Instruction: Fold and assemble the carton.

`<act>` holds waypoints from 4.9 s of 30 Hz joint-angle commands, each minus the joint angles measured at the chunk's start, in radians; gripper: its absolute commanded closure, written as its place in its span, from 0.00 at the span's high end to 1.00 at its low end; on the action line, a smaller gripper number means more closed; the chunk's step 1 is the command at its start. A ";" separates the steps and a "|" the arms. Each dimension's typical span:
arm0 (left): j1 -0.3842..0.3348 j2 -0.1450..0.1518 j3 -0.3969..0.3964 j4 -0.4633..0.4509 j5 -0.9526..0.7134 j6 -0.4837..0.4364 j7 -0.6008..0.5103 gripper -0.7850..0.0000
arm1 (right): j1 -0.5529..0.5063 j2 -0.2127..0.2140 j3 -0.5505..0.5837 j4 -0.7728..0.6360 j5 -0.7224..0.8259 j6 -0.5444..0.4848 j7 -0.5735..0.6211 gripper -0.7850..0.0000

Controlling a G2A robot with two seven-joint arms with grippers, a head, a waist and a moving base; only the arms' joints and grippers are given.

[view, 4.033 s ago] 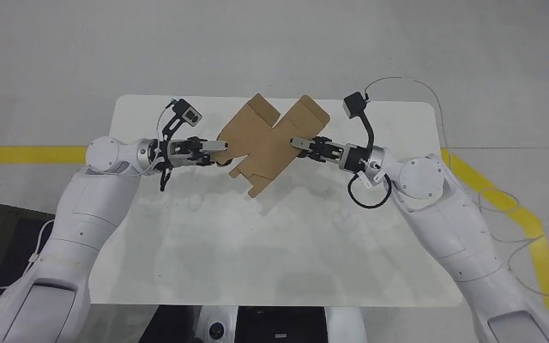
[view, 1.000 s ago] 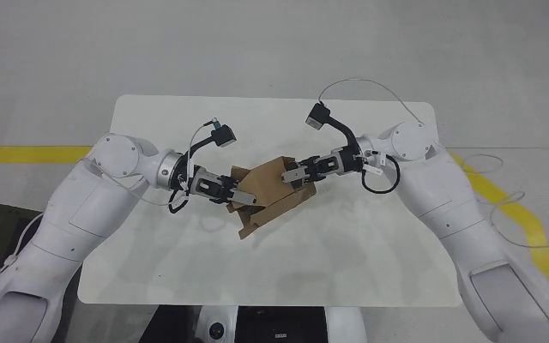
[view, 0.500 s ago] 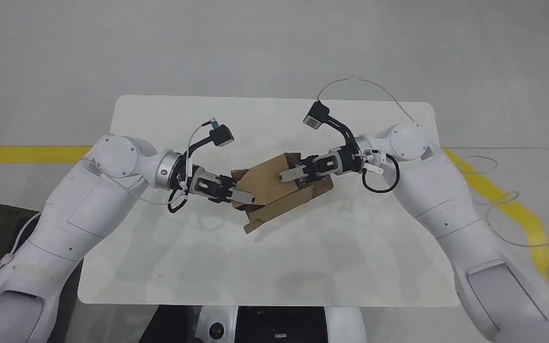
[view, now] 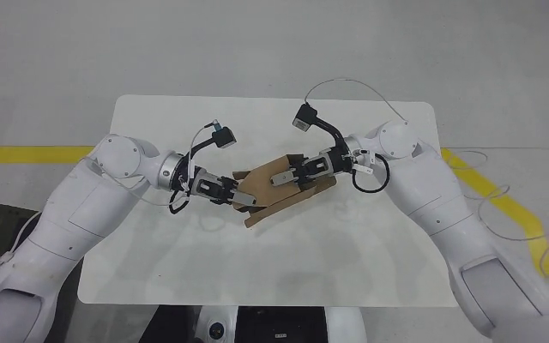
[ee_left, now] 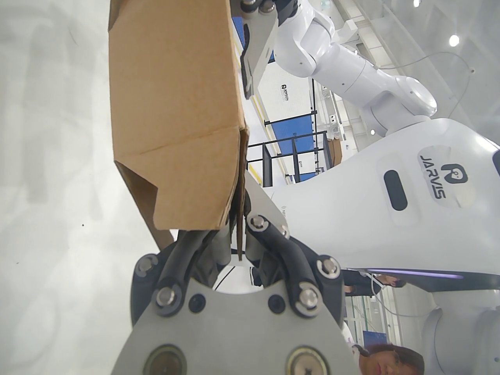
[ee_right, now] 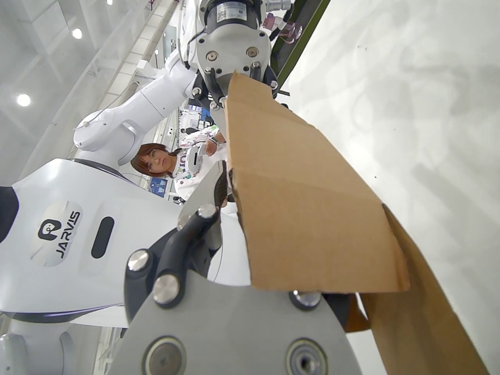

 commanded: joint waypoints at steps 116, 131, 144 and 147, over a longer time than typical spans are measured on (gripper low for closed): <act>0.067 -0.082 -0.175 0.014 -0.037 -0.030 0.030 1.00 | -0.222 0.015 0.104 -0.282 -0.228 0.076 -0.239 0.00; 0.086 -0.059 -0.226 0.015 0.117 -0.133 0.134 1.00 | -0.242 0.035 0.204 -0.296 -0.257 0.080 -0.310 0.00; 0.071 -0.061 -0.221 0.021 0.112 -0.154 0.155 1.00 | -0.264 0.037 0.235 -0.326 -0.321 0.096 -0.445 0.00; 0.072 -0.056 -0.238 0.037 0.118 -0.161 0.161 1.00 | -0.267 0.039 0.239 -0.330 -0.311 0.101 -0.420 0.00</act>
